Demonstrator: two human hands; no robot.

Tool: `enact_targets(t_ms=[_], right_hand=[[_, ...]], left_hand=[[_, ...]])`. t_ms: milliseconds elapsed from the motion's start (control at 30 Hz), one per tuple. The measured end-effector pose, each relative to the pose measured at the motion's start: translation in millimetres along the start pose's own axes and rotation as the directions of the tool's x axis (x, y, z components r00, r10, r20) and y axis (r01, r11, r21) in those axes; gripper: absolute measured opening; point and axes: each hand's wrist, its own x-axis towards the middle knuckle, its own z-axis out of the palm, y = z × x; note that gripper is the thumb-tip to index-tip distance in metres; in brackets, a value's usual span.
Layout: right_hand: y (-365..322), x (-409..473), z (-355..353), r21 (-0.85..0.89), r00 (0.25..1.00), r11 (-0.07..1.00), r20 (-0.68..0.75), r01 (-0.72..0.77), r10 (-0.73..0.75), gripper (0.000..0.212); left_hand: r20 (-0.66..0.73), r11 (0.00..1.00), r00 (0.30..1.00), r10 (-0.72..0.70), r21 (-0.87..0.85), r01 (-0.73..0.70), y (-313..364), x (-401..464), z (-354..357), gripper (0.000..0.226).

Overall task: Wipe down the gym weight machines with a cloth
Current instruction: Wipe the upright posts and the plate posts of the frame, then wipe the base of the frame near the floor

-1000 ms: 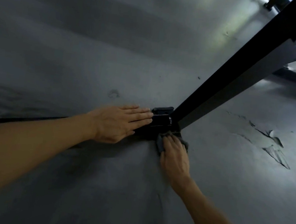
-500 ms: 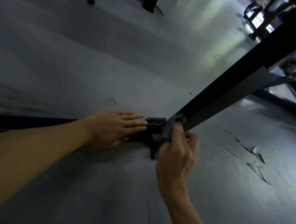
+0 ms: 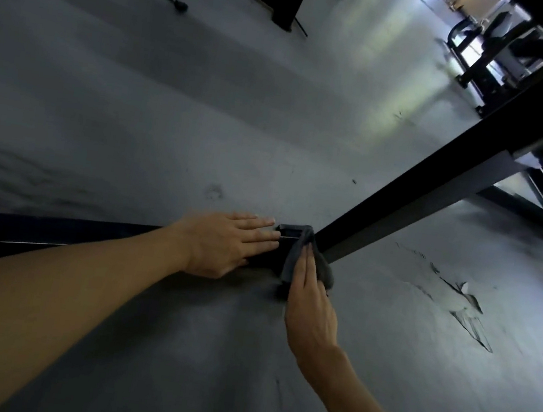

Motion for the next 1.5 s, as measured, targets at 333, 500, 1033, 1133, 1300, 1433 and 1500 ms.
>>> enact_targets(t_ms=[333,500,1033,1133,1300,1433,1500], right_hand=[[-13.3,-7.6,-2.7,0.265,0.999,0.964,-0.034,-0.019,0.029,0.084],[-34.1,24.9,-6.6,0.346,0.983,0.922,0.012,-0.174,0.181,0.080],[-26.2,-32.9,-7.9,0.596,0.929,0.715,0.182,-0.365,0.323,0.054],[-20.7,-50.7,-8.9,0.780,0.829,0.340,0.378,-0.525,0.413,0.030],[-30.2,-51.2,-71.3,0.863,0.735,-0.273,0.505,-0.425,0.453,0.023],[-27.3,-43.3,-105.5,0.919,0.794,-0.110,0.383,-0.378,0.473,0.022],[-24.6,-45.7,-123.6,0.945,0.805,-0.123,0.322,-0.302,0.497,0.018]], left_hand=[[0.016,0.999,1.000,-0.016,-0.036,0.017,-1.8,1.7,2.1,0.060],[0.013,0.998,1.000,-0.027,-0.054,0.028,0.4,-0.3,3.4,0.062],[0.053,0.998,0.997,-0.058,0.034,0.056,-1.8,1.5,4.9,0.059],[0.140,0.993,0.983,-0.115,0.032,0.111,5.8,1.3,3.2,0.062],[0.156,0.916,0.972,-0.177,-0.335,0.221,19.9,7.6,-33.9,0.068],[0.106,0.563,0.936,-0.336,-0.774,0.290,39.5,17.1,-67.5,0.069],[0.095,0.447,0.914,-0.394,-0.849,0.281,45.9,22.5,-88.2,0.068]])
